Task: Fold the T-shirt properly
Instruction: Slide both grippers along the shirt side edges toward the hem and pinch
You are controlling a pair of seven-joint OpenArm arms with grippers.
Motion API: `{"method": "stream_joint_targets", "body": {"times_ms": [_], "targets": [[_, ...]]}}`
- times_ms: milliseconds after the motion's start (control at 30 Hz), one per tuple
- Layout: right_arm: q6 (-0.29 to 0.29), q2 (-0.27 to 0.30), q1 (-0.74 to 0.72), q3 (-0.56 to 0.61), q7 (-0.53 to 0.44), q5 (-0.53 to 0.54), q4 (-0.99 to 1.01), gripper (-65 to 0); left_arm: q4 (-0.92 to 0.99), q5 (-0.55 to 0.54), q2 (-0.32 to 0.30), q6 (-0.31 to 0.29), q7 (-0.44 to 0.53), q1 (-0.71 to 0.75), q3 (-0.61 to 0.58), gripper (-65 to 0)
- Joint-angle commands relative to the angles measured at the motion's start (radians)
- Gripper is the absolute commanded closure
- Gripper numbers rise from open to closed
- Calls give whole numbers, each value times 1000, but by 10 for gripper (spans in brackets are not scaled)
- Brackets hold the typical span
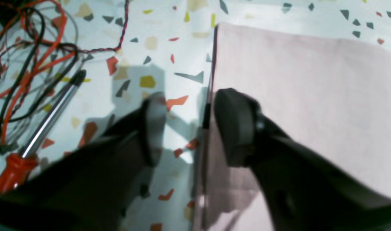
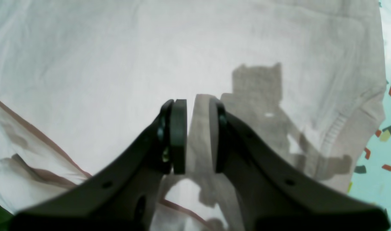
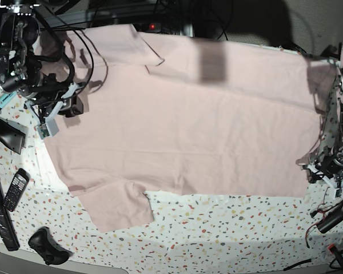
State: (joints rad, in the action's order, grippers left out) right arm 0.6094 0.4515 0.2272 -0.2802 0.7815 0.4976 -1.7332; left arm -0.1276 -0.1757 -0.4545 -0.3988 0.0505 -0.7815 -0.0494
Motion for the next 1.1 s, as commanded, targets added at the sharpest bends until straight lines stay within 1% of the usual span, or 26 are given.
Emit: {"method": "stream_joint_targets", "body": {"times_ms": [0,100,200,367,467,633,667,767,867,933,1067], "targets": [[3,17,-11,-8,-26,14,-16,-121,-12,-7,-13,-1,19,-33,0,-310],[4,17,-11,-8,-25,16,-16,-121,-12,-7,-12,-1,-18,-32,0,-310],[4,17,-11,-8,-24,15,-16,-121,-12,-8,-11,-14,-24,-27,0,-309],[4,17,-11,-8,-22,15,-16,-121,-12,-8,-11,-74,-29,-25,0,-309],[4,17,-11,-8,-22,15,-16,-121,-12,-8,-10,-134,-35,-25,0,-305],[4,17,-11,-8,-22,15,-16,-121,-12,-8,1,-135,-74,-24,0,-305],[4,17,-11,-8,-22,15,-16,-121,-12,-8,3,-135,-81,-24,0,-297],[4,17,-11,-8,-22,15,-16,-121,-12,-8,8,-136,-96,-24,0,-241],[4,18,-11,-8,-39,15,-16,-121,-12,-8,11,-136,-111,-19,0,-167],[4,19,-11,-8,-67,15,-16,-121,-12,-8,11,-136,-113,-16,0,-107],[3,31,-15,-9,-125,15,-16,-121,-12,-8,11,-136,-141,-16,0,-14]]}}
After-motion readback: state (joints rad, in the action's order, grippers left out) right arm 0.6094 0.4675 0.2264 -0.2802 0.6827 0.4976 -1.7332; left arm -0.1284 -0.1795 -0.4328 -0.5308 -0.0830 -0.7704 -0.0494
